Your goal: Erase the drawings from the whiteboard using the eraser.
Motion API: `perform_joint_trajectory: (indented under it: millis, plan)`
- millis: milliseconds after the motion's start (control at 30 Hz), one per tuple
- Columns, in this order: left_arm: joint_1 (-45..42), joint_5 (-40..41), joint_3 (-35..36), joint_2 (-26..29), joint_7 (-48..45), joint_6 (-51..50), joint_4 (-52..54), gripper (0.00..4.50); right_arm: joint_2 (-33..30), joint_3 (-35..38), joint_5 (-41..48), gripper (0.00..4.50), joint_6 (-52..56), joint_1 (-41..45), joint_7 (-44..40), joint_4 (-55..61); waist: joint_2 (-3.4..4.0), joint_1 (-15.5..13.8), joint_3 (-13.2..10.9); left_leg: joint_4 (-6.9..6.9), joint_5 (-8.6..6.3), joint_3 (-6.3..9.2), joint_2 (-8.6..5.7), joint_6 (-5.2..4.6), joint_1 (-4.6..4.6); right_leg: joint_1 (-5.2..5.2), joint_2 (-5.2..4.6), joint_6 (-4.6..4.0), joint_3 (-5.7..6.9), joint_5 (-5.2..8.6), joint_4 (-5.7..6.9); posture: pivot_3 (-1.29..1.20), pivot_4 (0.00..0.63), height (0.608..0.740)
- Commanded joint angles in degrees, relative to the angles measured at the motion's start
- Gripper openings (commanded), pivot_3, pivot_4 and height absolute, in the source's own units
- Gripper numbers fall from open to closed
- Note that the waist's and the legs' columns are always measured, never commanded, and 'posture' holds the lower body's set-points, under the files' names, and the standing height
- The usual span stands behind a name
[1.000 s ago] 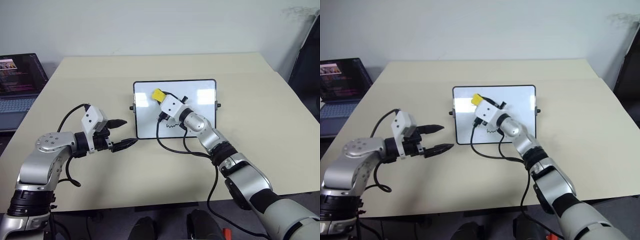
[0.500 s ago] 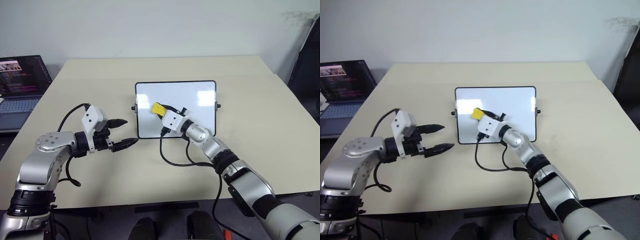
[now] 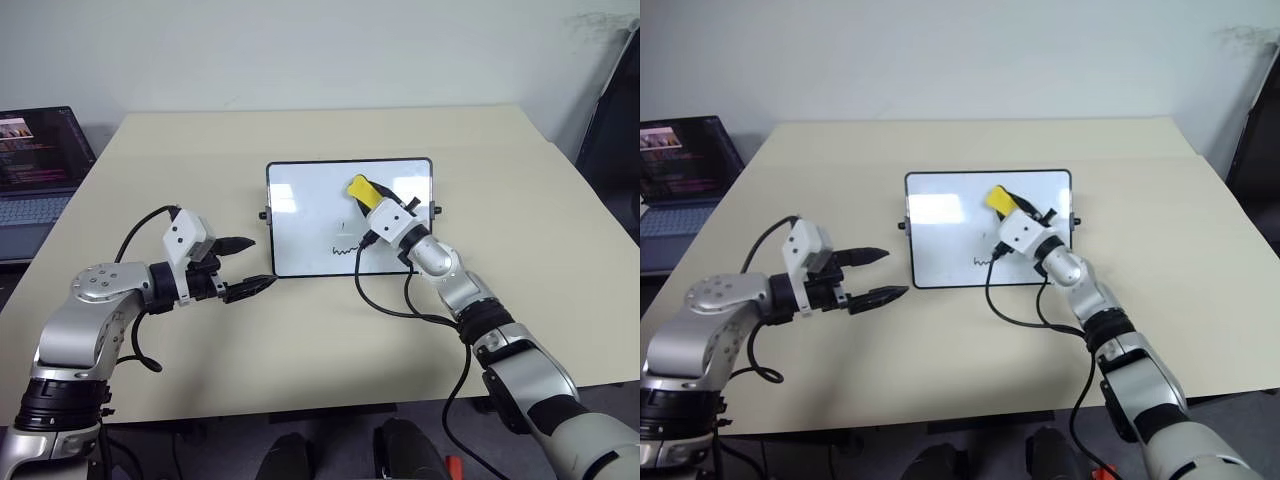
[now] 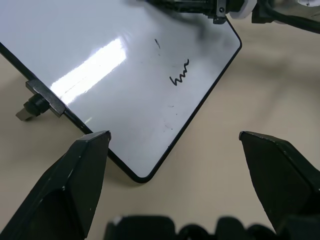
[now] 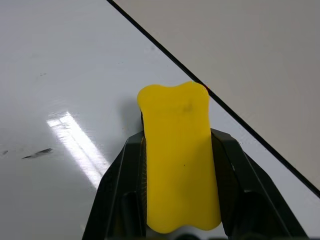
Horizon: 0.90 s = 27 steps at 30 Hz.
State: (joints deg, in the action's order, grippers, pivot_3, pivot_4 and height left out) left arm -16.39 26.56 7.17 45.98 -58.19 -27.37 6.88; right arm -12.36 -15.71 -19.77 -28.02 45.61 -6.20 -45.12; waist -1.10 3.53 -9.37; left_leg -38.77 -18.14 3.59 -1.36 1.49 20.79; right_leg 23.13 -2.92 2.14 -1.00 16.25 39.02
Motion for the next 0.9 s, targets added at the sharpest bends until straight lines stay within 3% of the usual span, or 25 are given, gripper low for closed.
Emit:
perform_joint_trajectory:
  millis: [33, 567, 733, 900]
  plan:
    - [-0.8, 0.7, 1.5, 1.0, -0.4, 0.2, 1.4, 4.5, 1.6, -2.9, -1.9, 1.37, 0.6, -2.9, -1.3, -0.8, -0.01, 0.1, 0.0, -0.01, 0.0, -0.01, 0.0, 0.0, -0.02, 0.0, 0.0, 0.0, -0.01, -0.01, 0.03, 0.0, 0.15, 0.74]
    - [-1.8, 0.3, 0.9, 0.6, -0.2, 0.3, 0.6, 4.5, 9.0, -5.2, -2.8, 1.37, 3.7, -0.3, -0.8, -1.2, 0.01, 0.7, 0.0, -0.03, 0.05, 0.02, 0.04, 0.06, -0.1, 0.01, 0.13, -0.05, 0.0, -0.15, 0.08, 0.0, 0.15, 0.74]
    - [-1.4, 0.2, 0.8, 0.2, 0.2, 0.6, 0.8, 4.5, 8.4, -1.0, 5.0, 1.37, 9.3, -3.6, -7.6, 13.5, 0.04, 0.6, 0.0, -0.02, 0.05, 0.11, 0.04, 0.06, 0.04, 0.08, 0.12, -0.05, -0.01, -0.15, 0.02, 0.0, 0.15, 0.74]
    - [-0.4, 0.2, 0.7, -0.5, 0.4, 1.3, 0.8, 4.5, 7.3, 3.4, 22.9, 1.36, 29.1, -13.7, -20.3, 41.3, 0.05, -0.2, 0.0, 0.06, 0.01, 0.17, 0.05, 0.06, 0.22, 0.16, 0.07, 0.04, 0.03, -0.08, -0.2, 0.0, 0.15, 0.74]
